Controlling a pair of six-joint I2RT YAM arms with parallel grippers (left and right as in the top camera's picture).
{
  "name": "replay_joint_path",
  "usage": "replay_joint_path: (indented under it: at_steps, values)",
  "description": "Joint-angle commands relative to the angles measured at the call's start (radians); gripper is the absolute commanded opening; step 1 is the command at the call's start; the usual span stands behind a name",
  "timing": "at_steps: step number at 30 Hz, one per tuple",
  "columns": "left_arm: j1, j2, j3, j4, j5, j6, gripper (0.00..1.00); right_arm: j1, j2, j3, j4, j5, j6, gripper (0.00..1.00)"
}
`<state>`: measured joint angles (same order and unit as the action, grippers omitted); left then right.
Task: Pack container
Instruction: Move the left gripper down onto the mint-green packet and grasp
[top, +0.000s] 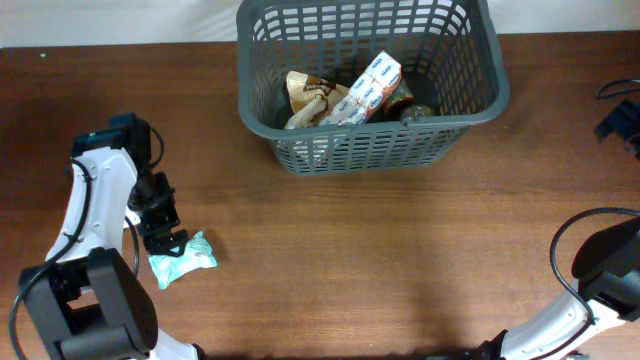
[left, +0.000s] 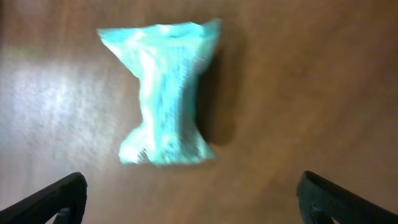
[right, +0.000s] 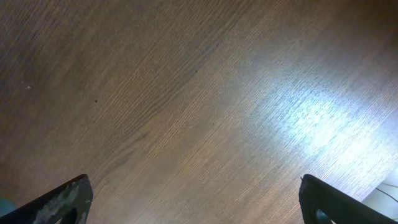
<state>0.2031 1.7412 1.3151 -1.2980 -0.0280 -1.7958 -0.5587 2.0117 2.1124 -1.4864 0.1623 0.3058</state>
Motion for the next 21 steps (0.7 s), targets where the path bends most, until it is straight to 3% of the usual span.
replay_joint_path:
  at_steps: [1,13,21]
  values:
    - [0.000,-0.002,-0.048,0.006,0.004,0.021,0.99,-0.004,-0.010,-0.004,0.003,-0.002,-0.005,0.99]
    - [-0.027,-0.002,-0.105,0.131,-0.050,0.193,0.99,-0.004,-0.010,-0.004,0.003,-0.002,-0.005,0.99]
    - [-0.117,-0.005,-0.106,0.158,-0.092,0.200,0.99,-0.004,-0.010,-0.004,0.003,-0.002,-0.005,0.99]
